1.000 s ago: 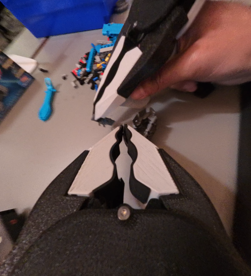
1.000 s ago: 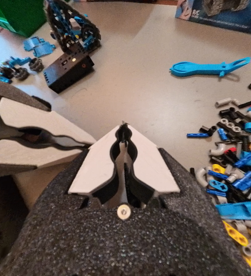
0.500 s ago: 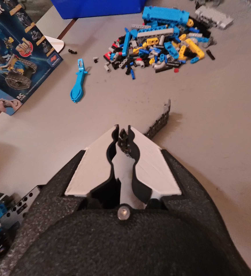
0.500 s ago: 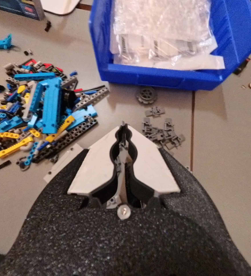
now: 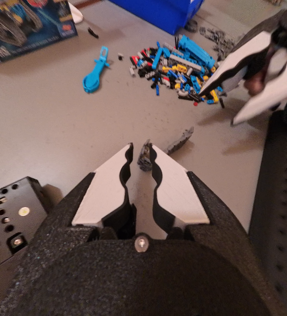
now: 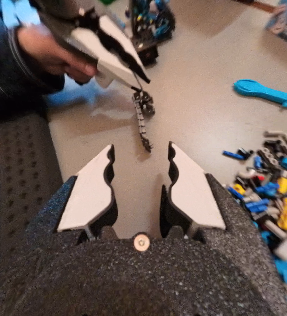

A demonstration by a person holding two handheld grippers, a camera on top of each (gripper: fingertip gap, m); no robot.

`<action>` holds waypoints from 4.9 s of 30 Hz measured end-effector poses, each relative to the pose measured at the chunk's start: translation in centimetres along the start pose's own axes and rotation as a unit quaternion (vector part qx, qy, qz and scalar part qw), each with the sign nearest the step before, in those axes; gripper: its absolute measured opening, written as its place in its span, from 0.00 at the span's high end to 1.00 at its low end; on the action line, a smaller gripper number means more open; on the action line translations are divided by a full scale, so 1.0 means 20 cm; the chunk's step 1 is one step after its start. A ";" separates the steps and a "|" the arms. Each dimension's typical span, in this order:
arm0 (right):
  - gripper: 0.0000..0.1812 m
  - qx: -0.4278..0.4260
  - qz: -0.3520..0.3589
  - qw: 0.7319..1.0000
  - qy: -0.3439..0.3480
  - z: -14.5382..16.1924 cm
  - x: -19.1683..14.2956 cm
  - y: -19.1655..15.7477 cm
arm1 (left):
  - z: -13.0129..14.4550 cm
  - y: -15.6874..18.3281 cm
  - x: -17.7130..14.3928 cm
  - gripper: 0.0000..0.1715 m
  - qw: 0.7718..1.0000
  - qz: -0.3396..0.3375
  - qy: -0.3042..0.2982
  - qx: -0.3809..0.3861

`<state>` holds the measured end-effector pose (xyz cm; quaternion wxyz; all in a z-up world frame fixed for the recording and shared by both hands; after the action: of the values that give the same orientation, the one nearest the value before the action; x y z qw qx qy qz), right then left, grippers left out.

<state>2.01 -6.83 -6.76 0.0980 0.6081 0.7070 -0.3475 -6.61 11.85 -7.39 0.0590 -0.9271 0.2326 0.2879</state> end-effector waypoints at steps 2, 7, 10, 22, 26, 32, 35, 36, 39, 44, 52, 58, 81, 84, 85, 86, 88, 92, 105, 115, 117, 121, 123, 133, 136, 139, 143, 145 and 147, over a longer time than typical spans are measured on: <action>0.64 -0.066 0.057 0.996 -0.031 0.05 0.14 -0.02 | 0.02 0.01 0.01 0.90 1.000 0.005 -0.015 0.005; 0.81 -0.058 -0.011 0.995 -0.086 0.13 0.24 -0.17 | 0.03 0.00 0.04 0.90 1.000 0.006 -0.024 0.002; 0.80 -0.028 -0.100 0.993 -0.057 0.12 0.20 -0.27 | 0.02 0.01 0.03 0.90 1.000 0.006 -0.025 0.014; 0.80 -0.093 -0.133 0.981 -0.103 0.02 0.30 -0.32 | 0.03 0.02 0.07 0.99 0.999 0.014 -0.020 0.040; 0.87 -0.046 -0.071 0.996 0.006 -0.21 0.23 -0.07 | 0.02 0.03 0.07 0.99 0.998 0.015 -0.020 0.063; 0.91 -0.025 -0.112 0.993 -0.023 -0.17 0.34 0.05 | 0.02 0.08 0.08 0.99 0.991 0.044 -0.016 0.123; 0.94 -0.076 -0.087 0.992 -0.040 -0.13 0.36 0.03 | 0.03 0.10 0.08 0.99 0.989 0.075 -0.007 0.127; 0.95 -0.086 -0.086 0.992 -0.042 -0.13 0.36 0.02 | 0.03 0.10 0.08 0.99 0.988 0.081 -0.004 0.134; 0.99 -0.083 -0.089 0.991 -0.048 -0.13 0.35 0.02 | 0.03 0.10 0.07 0.99 0.987 0.089 -0.005 0.131; 0.99 -0.056 -0.070 0.995 -0.036 -0.10 0.34 0.01 | 0.03 0.11 0.08 0.99 0.987 0.088 -0.001 0.132; 1.00 0.103 0.025 0.994 0.022 -0.11 0.37 -0.01 | 0.03 0.09 0.08 0.98 0.988 0.014 -0.016 0.152; 1.00 0.104 0.131 0.984 0.055 -0.13 0.31 0.06 | 0.00 0.31 0.14 0.99 0.975 0.021 -0.012 0.223; 0.93 0.176 0.423 0.884 0.097 0.22 -0.95 0.77 | -0.06 0.13 0.00 0.90 0.997 0.027 0.031 0.062; 0.91 0.118 0.395 0.905 0.102 0.03 -0.80 0.62 | -0.04 0.10 0.02 0.89 0.998 0.011 0.009 0.055; 0.91 0.096 0.380 0.915 0.094 -0.03 -0.71 0.56 | -0.03 0.09 0.02 0.90 0.998 0.006 0.006 0.054; 0.90 0.075 0.336 0.935 0.084 -0.09 -0.59 0.49 | -0.03 0.09 0.02 0.89 0.999 0.006 0.002 0.054; 0.89 0.040 0.151 0.987 0.044 -0.17 -0.27 0.28 | -0.01 0.09 0.03 0.89 0.998 0.017 -0.010 0.056; 0.84 -0.054 -0.061 0.995 -0.051 -0.11 0.21 0.04 | 0.02 0.12 0.00 0.91 0.994 0.061 -0.039 0.082; 0.84 -0.027 -0.047 0.995 -0.085 -0.07 0.40 0.06 | 0.12 0.09 0.04 0.92 0.993 0.053 -0.096 0.047; 0.93 -0.155 0.003 0.987 -0.046 -0.04 0.37 -0.01 | 0.14 0.06 0.08 0.91 0.974 0.180 -0.039 -0.133; 0.92 -0.179 0.021 0.983 -0.044 -0.03 0.37 -0.02 | 0.14 0.07 0.10 0.94 0.980 0.165 -0.045 -0.105; 0.92 -0.147 -0.004 0.989 -0.002 -0.06 0.30 -0.03 | 0.04 0.08 0.03 0.96 0.995 0.095 -0.011 0.022; 0.84 -0.124 -0.036 0.991 0.034 -0.10 0.26 -0.04 | 0.00 0.10 -0.02 0.96 0.991 0.038 -0.016 0.126; 0.96 -0.249 0.007 0.968 0.022 -0.06 0.30 -0.13 | 0.02 0.23 -0.01 0.96 0.960 0.033 -0.068 0.270; 0.96 -0.246 0.008 0.969 0.010 -0.05 0.29 -0.12 | 0.02 0.22 0.00 0.96 0.966 0.046 -0.057 0.249; 0.96 -0.226 0.010 0.974 -0.028 -0.02 0.31 -0.09 | 0.03 0.22 0.02 0.97 0.972 0.069 -0.038 0.221; 0.97 -0.242 0.007 0.970 -0.032 0.00 0.30 -0.10 | 0.05 0.19 0.04 0.99 0.981 0.125 -0.016 0.148; 0.97 -0.273 0.009 0.962 -0.032 0.01 0.30 -0.11 | 0.06 0.17 0.04 0.99 0.983 0.167 -0.006 0.081; 0.97 -0.241 0.009 0.970 -0.040 0.00 0.30 -0.11 | 0.06 0.16 0.05 0.99 0.982 0.179 -0.002 0.057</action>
<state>-1.51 -2.18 -9.29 0.2727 0.5585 0.7601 -0.1896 -8.08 8.90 -8.88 0.0599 -0.8649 0.4109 0.2818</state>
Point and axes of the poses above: each gripper's, where its closed fingertips meet, x out along the fingers, z out of its underside, y = z × x across the jaws, the point moved 8 cm from there along -x, back along the fingers, and after that the axes turned 13 degrees about x, right-handed, at the moved point
